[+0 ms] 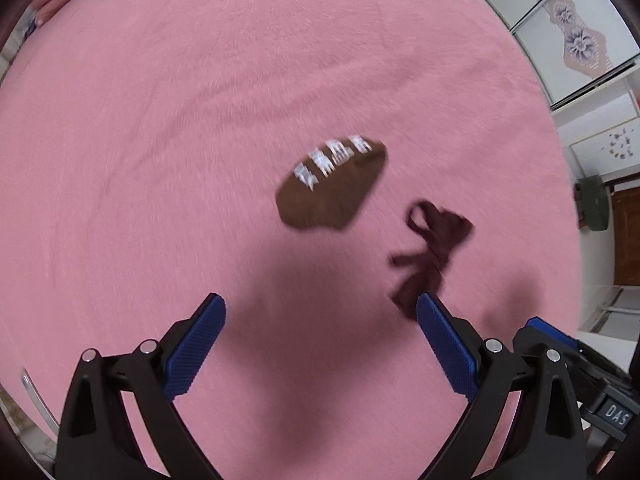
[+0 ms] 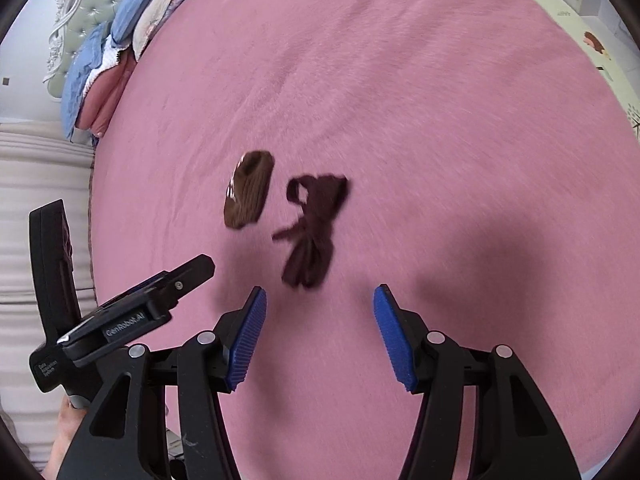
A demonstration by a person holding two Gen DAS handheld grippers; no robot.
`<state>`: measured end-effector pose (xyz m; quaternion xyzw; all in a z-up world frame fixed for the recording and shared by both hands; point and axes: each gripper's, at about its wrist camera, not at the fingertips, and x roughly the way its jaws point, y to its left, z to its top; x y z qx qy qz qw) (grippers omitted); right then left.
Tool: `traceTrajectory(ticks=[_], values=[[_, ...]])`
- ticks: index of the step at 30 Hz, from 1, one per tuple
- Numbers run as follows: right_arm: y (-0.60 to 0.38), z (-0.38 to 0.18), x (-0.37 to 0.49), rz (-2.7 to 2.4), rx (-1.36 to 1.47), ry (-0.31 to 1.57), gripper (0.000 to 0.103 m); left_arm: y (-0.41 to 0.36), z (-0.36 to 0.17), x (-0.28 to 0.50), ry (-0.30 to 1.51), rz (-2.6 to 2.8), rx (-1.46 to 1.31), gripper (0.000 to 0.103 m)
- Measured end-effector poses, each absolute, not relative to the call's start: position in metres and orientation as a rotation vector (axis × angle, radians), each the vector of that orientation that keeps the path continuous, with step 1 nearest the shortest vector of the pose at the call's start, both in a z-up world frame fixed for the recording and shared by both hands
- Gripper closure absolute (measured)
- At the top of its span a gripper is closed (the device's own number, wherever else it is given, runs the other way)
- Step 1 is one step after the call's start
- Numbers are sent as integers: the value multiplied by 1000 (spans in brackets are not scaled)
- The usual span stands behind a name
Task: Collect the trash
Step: 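Move both open tools back over the brown and maroon socks, then grasp the brown printed sock with left tool while right tool grasps the maroon sock, then carry the brown and maroon socks over the yellow bin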
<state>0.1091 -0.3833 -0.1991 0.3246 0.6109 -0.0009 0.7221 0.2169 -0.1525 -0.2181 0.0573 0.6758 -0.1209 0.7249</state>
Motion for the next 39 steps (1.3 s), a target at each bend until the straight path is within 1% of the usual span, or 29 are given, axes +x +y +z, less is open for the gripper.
traceTrajectory(ticks=[7, 11, 14, 16, 17, 18, 19, 21, 22, 23, 24, 25, 27, 28, 29, 30, 37, 39], values=[[-380, -231, 148, -22, 746, 1391, 48, -164, -255, 262, 1504, -313, 206, 7], [-378, -248, 160, -32, 756, 1418, 49, -169, -272, 275, 1522, -357, 219, 7], [-377, -256, 164, -41, 764, 1435, 51, -172, -283, 282, 1533, -373, 220, 7], [-377, -261, 166, -41, 766, 1446, 54, -174, -289, 287, 1542, -376, 207, 8], [-376, -263, 167, -48, 760, 1451, 57, -174, -292, 288, 1548, -379, 199, 10], [-376, -265, 167, -55, 755, 1456, 62, -175, -295, 289, 1554, -374, 196, 14], [-377, -267, 168, -66, 750, 1459, 65, -175, -299, 291, 1559, -355, 205, 16], [-380, -270, 165, -92, 762, 1459, 75, -176, -304, 293, 1561, -335, 207, 17], [-380, -270, 163, -95, 772, 1454, 77, -178, -305, 293, 1559, -326, 210, 18], [-382, -270, 161, -91, 791, 1445, 80, -179, -305, 293, 1555, -318, 215, 21], [-384, -269, 158, -87, 812, 1435, 81, -179, -304, 292, 1548, -311, 218, 30], [-385, -267, 155, -85, 820, 1428, 81, -179, -301, 292, 1541, -309, 218, 34], [-386, -262, 150, -71, 818, 1418, 81, -182, -296, 288, 1539, -315, 214, 59], [-386, -259, 148, -60, 818, 1416, 81, -180, -294, 287, 1547, -323, 197, 65], [-385, -255, 144, -47, 815, 1414, 81, -175, -291, 286, 1566, -338, 157, 79], [-387, -253, 140, -39, 810, 1413, 81, -172, -290, 285, 1582, -349, 119, 87], [-386, -224, 103, 2, 793, 1398, 81, -146, -268, 237, 1641, -407, -140, 87], [-388, -214, 85, 14, 786, 1390, 81, -145, -260, 216, 1646, -424, -168, 87]])
